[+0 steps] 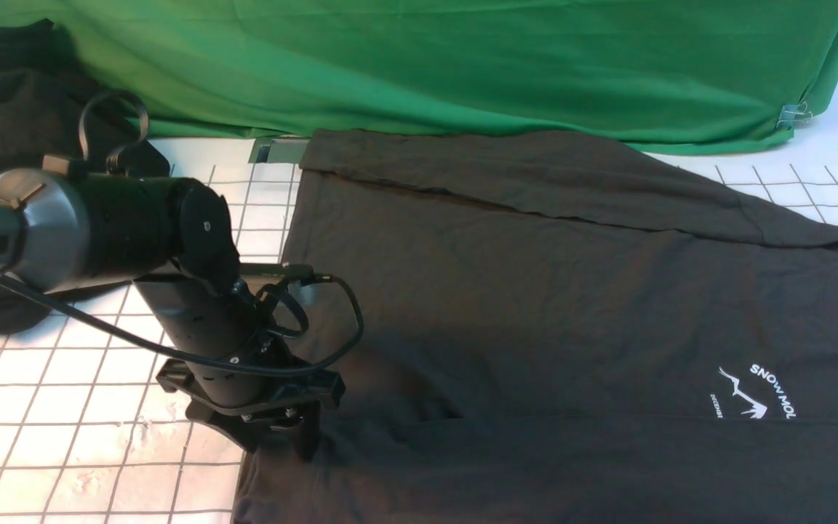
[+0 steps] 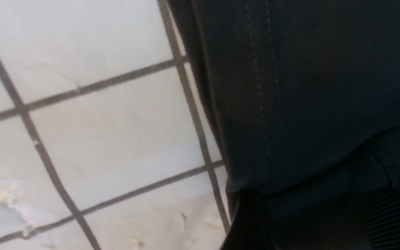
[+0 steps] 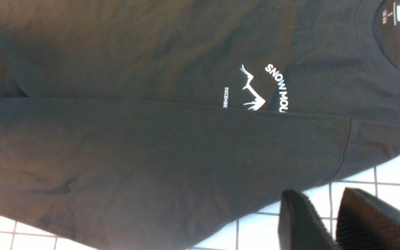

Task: Fold a long-sleeved shirt over a white checkered tablecloth.
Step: 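Grasp the left edge of the dark T-shirt lying flat on the table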

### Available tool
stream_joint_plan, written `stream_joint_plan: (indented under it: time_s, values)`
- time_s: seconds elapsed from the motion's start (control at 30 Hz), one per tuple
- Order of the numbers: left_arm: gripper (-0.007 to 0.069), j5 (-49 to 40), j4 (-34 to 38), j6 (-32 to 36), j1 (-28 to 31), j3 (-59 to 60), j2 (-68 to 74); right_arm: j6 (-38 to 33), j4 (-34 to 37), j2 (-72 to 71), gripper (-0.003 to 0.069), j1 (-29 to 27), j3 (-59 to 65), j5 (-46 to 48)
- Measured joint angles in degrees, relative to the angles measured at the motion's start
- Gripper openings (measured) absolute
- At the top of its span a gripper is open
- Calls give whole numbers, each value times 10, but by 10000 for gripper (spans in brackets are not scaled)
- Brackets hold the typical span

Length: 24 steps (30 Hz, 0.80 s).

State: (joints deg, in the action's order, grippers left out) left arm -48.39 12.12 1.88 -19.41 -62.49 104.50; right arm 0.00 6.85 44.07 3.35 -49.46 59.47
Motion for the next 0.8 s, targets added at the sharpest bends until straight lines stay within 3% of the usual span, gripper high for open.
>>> stream_joint_plan:
  time_s: [0.13, 0.23, 0.3, 0.33, 0.37, 0.4, 0.47, 0.8]
  values:
    - [427, -5, -3, 2, 0, 0, 1, 0, 0, 0, 169, 0, 0, 0]
    - [363, -17, -5, 3, 1, -1, 5, 0, 1, 0, 169, 0, 0, 0]
    - [271, -26, -11, 4, 1, -5, 10, 0, 1, 0, 173, 0, 0, 0]
    - [261, -28, -12, 5, 1, -5, 10, 3, 1, 0, 174, 0, 0, 0]
    - [169, -34, -12, 7, 2, -5, 11, 0, 1, 0, 176, 0, 0, 0]
    - [158, -35, -12, 7, 2, -5, 11, 0, 1, 0, 176, 0, 0, 0]
    - [44, -50, 1, 7, 1, -5, 11, 0, 1, 0, 180, 0, 0, 0]
    - [19, -98, 18, 7, 0, -6, -76, 0, 1, 0, 191, 0, 0, -4]
